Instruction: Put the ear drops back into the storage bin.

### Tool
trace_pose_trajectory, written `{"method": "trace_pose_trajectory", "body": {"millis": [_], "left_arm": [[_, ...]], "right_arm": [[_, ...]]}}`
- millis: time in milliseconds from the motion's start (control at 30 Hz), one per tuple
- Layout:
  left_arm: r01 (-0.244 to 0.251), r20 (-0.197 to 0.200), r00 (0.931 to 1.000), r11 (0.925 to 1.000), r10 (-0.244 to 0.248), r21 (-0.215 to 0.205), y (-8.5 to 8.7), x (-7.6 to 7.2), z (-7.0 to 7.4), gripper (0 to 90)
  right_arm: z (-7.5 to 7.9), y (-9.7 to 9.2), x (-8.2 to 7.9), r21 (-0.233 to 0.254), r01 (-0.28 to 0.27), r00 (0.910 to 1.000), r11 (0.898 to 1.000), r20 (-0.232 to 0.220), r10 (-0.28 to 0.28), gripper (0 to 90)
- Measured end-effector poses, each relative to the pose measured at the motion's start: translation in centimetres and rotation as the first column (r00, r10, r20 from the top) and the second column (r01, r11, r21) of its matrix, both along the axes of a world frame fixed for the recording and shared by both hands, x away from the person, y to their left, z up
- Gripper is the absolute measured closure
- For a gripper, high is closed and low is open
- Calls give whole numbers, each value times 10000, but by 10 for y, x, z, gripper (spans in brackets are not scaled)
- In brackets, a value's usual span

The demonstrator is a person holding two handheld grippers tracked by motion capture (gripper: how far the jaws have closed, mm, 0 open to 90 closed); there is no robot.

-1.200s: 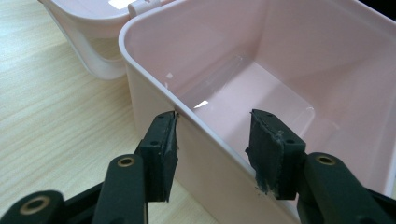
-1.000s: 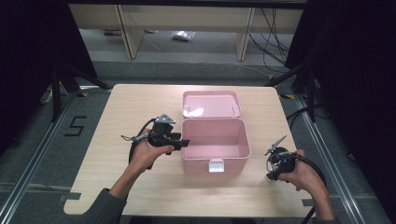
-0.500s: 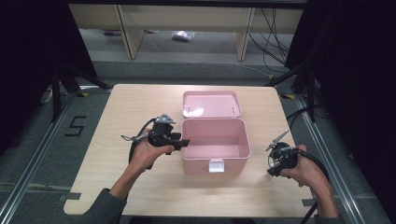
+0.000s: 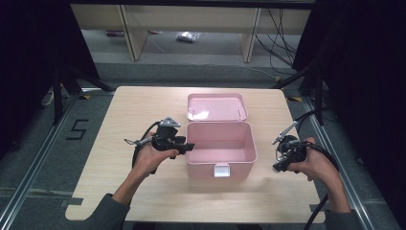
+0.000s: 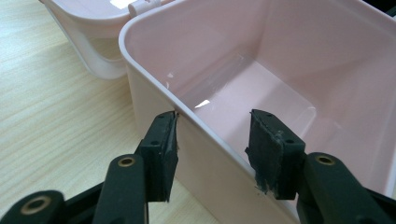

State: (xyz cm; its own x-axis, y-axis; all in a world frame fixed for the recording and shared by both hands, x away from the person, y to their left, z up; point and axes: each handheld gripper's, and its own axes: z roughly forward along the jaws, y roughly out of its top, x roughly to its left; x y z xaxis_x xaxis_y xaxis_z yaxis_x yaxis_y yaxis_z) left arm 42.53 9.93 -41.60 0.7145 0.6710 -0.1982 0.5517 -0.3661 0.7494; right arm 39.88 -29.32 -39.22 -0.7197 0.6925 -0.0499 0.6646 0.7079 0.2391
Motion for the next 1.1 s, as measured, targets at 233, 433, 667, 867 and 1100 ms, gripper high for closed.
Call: {"method": "trace_pose_trajectory", "body": {"millis": [233, 433, 667, 867, 1100], "left_arm": [[-7, -16, 10000, 10000, 7, -13, 0, 0, 0, 521], [-2, 0, 10000, 10000, 2, 16, 0, 0, 0, 521], [-7, 14, 10000, 10000, 7, 23, 0, 0, 0, 521], [-7, 11, 10000, 10000, 7, 23, 0, 0, 0, 521], [-4, 26, 10000, 10000, 3, 97, 0, 0, 0, 521]], "right_arm": [[27, 2, 0, -2, -299, 9988, 9996, 384, 299, 604], [49, 10, -2, 258, -654, 9959, 9975, 646, 636, 604], [66, 23, -5, 418, -1080, 9916, 9933, 759, 1047, 604], [82, 33, -5, 536, -1494, 9843, 9873, 1026, 1434, 604], [96, 45, -2, 646, -1837, 9774, 9809, 1180, 1753, 604]]}}
